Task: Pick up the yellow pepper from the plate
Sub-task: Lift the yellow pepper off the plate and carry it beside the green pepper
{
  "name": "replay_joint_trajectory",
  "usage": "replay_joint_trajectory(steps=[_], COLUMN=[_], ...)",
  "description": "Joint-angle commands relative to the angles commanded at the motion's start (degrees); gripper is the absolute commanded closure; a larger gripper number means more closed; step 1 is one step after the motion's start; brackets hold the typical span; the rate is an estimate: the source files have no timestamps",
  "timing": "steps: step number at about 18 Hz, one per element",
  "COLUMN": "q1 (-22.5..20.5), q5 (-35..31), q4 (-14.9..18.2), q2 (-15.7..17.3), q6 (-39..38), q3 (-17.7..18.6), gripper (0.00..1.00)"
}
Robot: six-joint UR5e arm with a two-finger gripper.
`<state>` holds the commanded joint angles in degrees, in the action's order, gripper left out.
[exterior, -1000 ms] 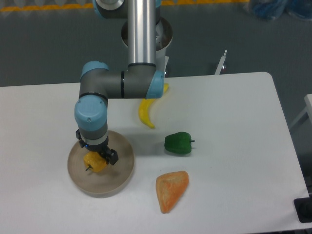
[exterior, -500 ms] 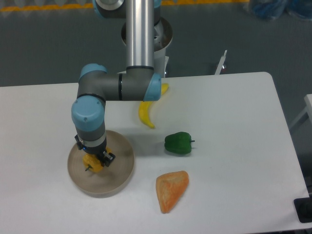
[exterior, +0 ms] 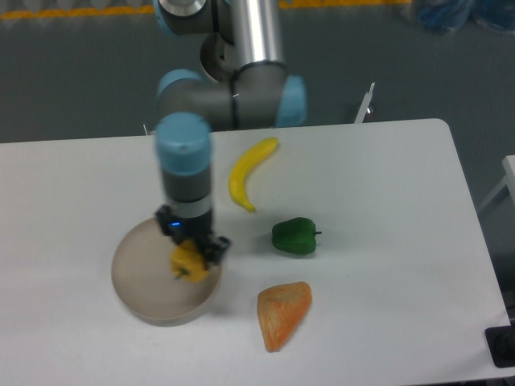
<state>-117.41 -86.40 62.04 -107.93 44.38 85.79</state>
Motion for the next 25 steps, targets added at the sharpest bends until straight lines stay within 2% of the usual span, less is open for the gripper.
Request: replay_joint_trajectory(steps=[1,3,5,6,8,13,16,19,25], q1=[-1.23,-5.88,-8.79,-9.59,-10.73,-11.35,-11.7,-11.88,-11.88], q5=[0.0,0.0,0.0,-0.09,-0.44,-5.44,-5.45,-5.45,-3.51], q4=[1.05,4.04,7.98,8.44,8.45,8.27,8.36,7.83,7.74], q2=[-0.17,-0.09,-0.35,-0.87,-2.19,-8.08,-8.79,-10.37,-10.98], q6=[0.87,7.96,16.22,17.74,19.51,25.05,29.35,29.89,32.08], q3=[-0.79,-1.68,-2.38,-2.55,-3.08,-5.81,-5.98,-6.33,-7.48], gripper=[1.0,1.0,1.0,1.0,1.0,1.0,1.0,1.0,1.0])
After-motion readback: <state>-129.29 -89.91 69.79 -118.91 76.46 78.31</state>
